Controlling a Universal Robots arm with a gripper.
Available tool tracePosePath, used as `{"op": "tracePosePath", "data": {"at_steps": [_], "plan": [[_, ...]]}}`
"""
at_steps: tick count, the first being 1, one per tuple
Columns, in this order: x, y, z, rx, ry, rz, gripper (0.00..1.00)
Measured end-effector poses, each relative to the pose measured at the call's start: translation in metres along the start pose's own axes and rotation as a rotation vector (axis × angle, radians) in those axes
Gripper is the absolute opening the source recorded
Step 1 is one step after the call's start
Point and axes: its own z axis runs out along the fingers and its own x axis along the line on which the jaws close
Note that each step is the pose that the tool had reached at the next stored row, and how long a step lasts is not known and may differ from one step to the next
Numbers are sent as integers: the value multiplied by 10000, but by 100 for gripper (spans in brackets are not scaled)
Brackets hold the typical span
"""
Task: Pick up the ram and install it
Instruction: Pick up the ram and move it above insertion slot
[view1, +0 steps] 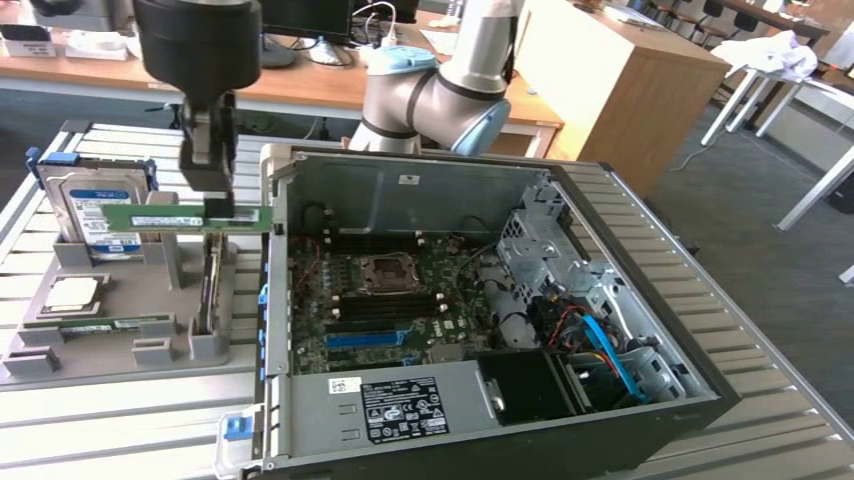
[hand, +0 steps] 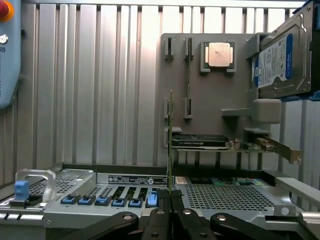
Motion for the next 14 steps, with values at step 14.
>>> {"op": "tracePosePath", "data": {"at_steps": [14], "plan": [[5, -354, 2, 0, 1, 1, 12]]}}
